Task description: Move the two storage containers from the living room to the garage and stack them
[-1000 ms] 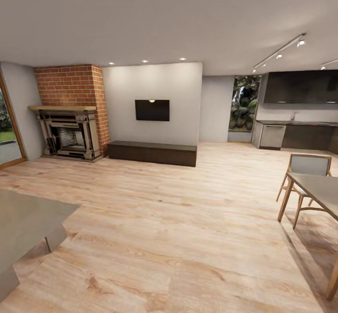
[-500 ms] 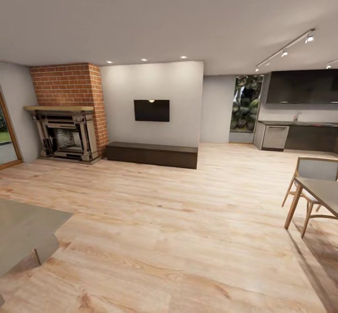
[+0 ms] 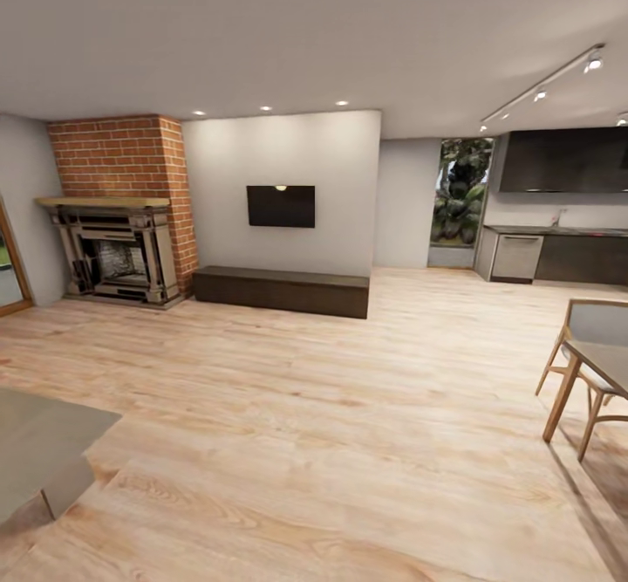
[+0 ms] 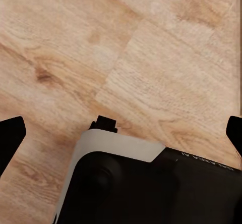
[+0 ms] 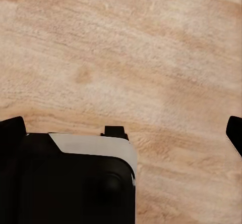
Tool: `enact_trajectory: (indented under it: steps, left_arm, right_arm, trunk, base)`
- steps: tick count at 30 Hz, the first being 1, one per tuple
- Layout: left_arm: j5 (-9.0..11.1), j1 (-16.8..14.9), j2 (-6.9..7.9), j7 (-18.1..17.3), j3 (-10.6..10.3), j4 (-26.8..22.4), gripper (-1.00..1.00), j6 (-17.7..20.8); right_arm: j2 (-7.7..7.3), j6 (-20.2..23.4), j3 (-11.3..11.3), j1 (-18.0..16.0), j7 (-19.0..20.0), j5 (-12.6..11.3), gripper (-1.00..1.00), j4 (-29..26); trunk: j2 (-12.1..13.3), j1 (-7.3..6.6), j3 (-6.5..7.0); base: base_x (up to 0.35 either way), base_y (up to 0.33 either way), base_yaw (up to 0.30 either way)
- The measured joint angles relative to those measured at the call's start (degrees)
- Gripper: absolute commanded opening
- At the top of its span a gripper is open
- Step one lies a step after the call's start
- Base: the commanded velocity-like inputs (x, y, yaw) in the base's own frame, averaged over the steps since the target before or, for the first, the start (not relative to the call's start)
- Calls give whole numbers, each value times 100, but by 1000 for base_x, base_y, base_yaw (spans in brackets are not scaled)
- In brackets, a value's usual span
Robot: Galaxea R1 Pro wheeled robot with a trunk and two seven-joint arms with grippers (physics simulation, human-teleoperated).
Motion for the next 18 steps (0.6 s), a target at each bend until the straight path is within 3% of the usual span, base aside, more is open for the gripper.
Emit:
enact_trajectory:
  steps: [18]
  left_arm:
    - [4,0,8,0,0,0,100,2]
  right_arm:
    - [0,0,0,0,-1,0,100,0]
  trunk:
    - [0,0,0]
  base:
    - [323,0,0]
